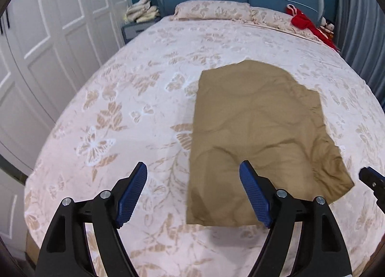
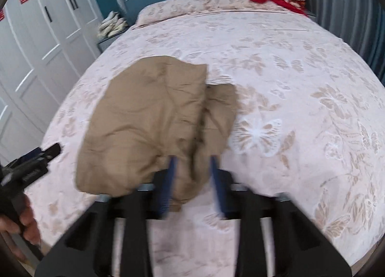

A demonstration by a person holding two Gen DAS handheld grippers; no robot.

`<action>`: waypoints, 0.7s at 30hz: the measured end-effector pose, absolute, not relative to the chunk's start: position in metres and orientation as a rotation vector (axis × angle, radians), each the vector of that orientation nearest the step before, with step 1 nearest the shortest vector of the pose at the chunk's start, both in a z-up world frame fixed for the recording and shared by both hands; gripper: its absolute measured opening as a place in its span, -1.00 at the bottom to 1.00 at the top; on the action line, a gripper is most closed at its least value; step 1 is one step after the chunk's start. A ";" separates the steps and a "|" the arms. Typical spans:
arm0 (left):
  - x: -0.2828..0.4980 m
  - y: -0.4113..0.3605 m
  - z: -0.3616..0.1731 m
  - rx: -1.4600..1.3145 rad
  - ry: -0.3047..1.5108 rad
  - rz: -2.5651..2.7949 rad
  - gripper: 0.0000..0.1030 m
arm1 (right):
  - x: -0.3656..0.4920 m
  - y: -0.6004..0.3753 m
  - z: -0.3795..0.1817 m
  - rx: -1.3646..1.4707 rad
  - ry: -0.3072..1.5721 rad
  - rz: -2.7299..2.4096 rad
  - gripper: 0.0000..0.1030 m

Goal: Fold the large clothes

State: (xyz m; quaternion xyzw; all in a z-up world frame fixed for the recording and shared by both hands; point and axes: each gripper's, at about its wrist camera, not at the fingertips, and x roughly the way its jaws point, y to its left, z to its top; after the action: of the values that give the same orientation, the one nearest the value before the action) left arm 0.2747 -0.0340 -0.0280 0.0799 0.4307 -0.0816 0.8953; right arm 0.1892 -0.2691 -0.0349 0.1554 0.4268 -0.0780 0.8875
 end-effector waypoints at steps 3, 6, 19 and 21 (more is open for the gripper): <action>0.274 -0.055 -0.034 0.200 0.905 -0.160 0.50 | 0.208 -0.250 -0.037 0.277 0.911 -0.144 -0.86; 0.279 -0.070 -0.058 0.230 0.967 -0.143 0.43 | 0.226 -0.237 -0.061 0.237 0.975 -0.160 -0.89; 0.281 -0.079 -0.114 0.254 1.047 -0.108 0.45 | 0.236 -0.226 -0.134 0.197 1.107 -0.195 -0.94; 0.280 -0.082 -0.119 0.272 1.037 -0.103 0.46 | 0.237 -0.223 -0.137 0.184 1.110 -0.196 -0.95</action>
State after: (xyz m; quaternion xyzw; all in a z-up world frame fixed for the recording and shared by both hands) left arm 0.2803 -0.0817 -0.1190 0.1295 0.4938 -0.0493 0.8585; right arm 0.2373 -0.2234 -0.1373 0.0872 0.5251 -0.0929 0.8414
